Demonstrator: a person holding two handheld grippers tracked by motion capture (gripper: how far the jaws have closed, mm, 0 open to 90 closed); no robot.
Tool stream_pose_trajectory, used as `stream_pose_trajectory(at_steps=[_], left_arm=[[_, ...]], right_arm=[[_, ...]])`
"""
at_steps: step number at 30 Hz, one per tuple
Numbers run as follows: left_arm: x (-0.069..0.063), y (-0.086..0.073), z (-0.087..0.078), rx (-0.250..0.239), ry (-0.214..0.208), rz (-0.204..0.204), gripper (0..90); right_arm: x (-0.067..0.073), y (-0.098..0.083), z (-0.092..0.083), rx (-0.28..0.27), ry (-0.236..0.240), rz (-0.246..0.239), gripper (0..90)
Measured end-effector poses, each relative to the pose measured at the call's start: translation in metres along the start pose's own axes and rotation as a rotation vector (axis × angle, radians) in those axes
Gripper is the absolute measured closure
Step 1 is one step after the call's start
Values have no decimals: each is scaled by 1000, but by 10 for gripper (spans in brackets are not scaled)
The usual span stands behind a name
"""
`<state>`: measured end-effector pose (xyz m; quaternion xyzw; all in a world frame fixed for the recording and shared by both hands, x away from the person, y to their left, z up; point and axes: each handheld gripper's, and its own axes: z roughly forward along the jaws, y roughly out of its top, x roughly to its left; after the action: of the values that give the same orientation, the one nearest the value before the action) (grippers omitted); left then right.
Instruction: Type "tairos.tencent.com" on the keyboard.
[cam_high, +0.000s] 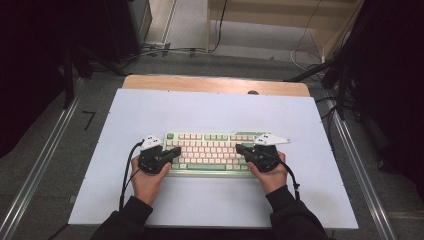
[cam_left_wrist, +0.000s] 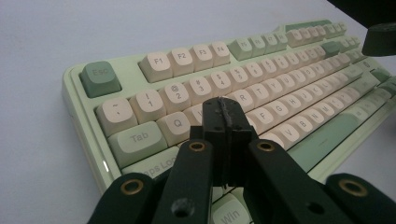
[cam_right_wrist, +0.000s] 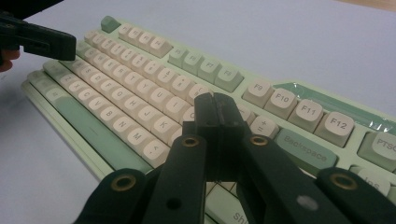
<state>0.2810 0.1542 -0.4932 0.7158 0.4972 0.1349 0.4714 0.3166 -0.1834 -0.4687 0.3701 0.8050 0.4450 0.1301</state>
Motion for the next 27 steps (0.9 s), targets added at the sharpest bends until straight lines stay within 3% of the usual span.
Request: stream_pose_trajectory(at_steps=[6, 12, 27], left_arm=[[-1, 0, -1, -8, 1, -4, 900], [-2, 0, -1, -14, 3, 4, 900], [-2, 0, -2, -26, 1, 1, 900]], right_arm=[[1, 2, -1, -5, 6, 12, 881], [5, 10, -1, 7, 7, -9, 882], [15, 12, 20, 11, 37, -8, 882]])
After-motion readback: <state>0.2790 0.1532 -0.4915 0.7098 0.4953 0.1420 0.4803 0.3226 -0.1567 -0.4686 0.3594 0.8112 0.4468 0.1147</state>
